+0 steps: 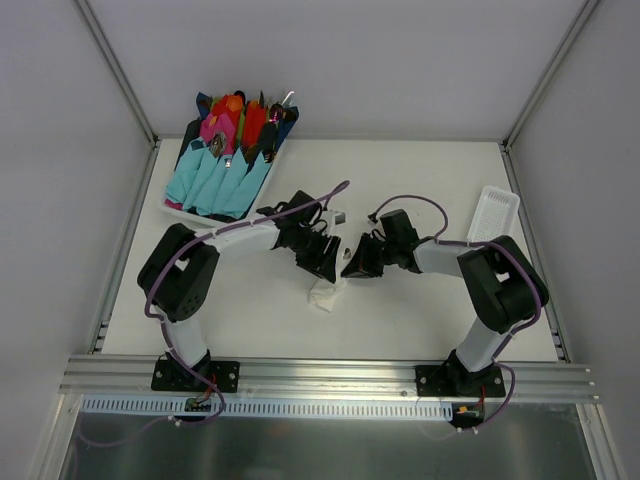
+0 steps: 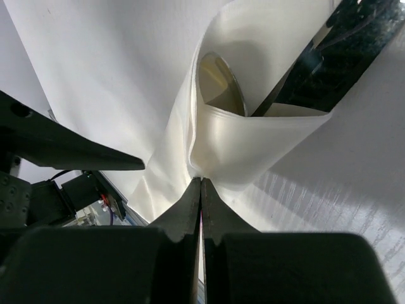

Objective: Place the utensils on the paper napkin and roll it up

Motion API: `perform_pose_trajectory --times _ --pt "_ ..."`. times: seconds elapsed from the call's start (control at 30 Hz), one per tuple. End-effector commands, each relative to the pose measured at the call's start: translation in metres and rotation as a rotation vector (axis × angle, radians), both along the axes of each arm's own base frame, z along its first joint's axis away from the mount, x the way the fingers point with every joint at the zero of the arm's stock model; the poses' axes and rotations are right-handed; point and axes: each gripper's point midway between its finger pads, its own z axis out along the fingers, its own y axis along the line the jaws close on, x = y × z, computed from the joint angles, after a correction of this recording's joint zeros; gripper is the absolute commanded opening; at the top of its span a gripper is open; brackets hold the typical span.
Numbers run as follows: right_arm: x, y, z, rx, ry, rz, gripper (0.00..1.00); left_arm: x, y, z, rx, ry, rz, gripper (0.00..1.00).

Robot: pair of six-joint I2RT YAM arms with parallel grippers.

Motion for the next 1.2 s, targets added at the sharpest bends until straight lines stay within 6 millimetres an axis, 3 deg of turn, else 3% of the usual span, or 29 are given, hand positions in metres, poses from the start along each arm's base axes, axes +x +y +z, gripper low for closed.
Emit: perform_pose_trajectory --times 0.0,0.23,0.43,0.67,0.73,0.83,0.97,1.07,1.17 --pt "0.002 0.008 0.013 0.054 -0.01 0.003 0.0 -0.013 0.004 0.002 0.077 -0.115 -0.101 0.48" --pt "0.003 0.005 0.012 0.055 0.001 -0.008 0.0 -0.025 -0.013 0.009 0.11 -0.246 -0.206 0.49" --pt "0.003 0.003 0.011 0.057 0.006 -0.012 0.0 -0.021 -0.016 0.006 0.158 -0.304 -0.22 0.46" --pt "0.002 0.004 0.012 0.062 0.009 -0.007 0.0 -0.013 -0.017 0.002 0.186 -0.316 -0.205 0.29" --pt "0.001 0.005 0.013 0.068 0.009 0.0 0.01 -0.012 -0.019 0.002 0.186 -0.315 -0.2 0.14" --pt "0.002 0.004 0.015 0.078 0.012 -0.003 0.13 -0.014 -0.021 0.001 0.178 -0.3 -0.207 0.02" --pt "0.006 -0.003 0.018 0.081 0.004 -0.025 0.15 -0.018 -0.024 0.001 0.16 -0.278 -0.214 0.0" --pt "0.009 -0.007 0.023 0.094 0.0 -0.037 0.26 -0.02 -0.026 0.003 0.143 -0.268 -0.221 0.0" --pt "0.013 -0.017 0.027 0.093 -0.018 -0.066 0.24 -0.023 -0.027 0.004 0.13 -0.255 -0.224 0.0"
